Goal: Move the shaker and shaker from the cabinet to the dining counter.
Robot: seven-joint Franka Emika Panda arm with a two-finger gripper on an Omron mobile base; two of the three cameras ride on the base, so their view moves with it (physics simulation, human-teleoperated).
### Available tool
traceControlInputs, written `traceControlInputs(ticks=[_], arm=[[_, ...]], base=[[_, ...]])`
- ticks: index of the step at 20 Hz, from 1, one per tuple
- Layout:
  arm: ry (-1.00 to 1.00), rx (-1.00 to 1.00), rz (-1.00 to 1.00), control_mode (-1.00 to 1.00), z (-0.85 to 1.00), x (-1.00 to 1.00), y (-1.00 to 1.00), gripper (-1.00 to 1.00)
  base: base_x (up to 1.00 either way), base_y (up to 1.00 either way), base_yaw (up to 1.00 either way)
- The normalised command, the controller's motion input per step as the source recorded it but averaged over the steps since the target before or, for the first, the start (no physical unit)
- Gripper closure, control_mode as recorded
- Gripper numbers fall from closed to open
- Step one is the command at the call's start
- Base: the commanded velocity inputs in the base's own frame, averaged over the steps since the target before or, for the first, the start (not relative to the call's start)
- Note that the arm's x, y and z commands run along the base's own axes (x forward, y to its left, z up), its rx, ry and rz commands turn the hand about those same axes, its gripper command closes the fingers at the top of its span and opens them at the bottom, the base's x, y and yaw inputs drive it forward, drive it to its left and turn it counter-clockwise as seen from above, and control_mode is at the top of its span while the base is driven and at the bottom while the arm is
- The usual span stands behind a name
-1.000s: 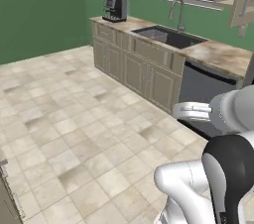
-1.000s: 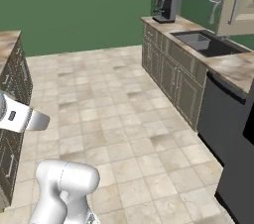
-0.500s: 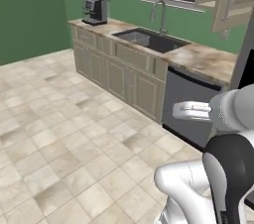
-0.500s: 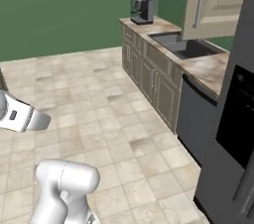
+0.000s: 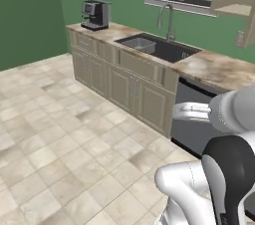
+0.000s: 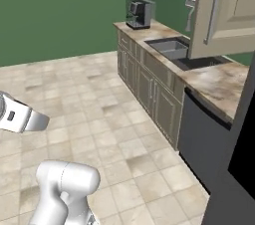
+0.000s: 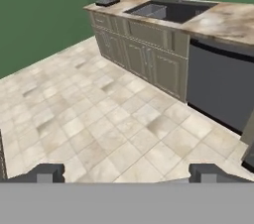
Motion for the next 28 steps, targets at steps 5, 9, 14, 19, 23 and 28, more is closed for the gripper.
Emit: traceControlInputs(ticks=[5, 9, 14, 19, 23, 28], arm=[[0.00, 0.00, 0.00, 1.00, 0.00, 0.00, 0.00, -1.00], [0.00, 0.00, 0.00, 1.00, 0.00, 0.00, 0.00, -1.00], [0.00, 0.00, 0.00, 1.00, 0.00, 0.00, 0.00, -1.00], [0.00, 0.00, 0.00, 1.00, 0.00, 0.00, 0.00, -1.00], [0.00, 0.00, 0.00, 1.00, 0.00, 0.00, 0.00, -1.00], [0.00, 0.00, 0.00, 1.00, 0.00, 0.00, 0.00, -1.00]], base=[[0.88, 0.00, -0.08], [0.67, 0.00, -0.17], [0.07, 0.00, -0.27], [0.00, 0.00, -0.43], [0.19, 0.00, -0.43], [0.68, 0.24, -0.35]])
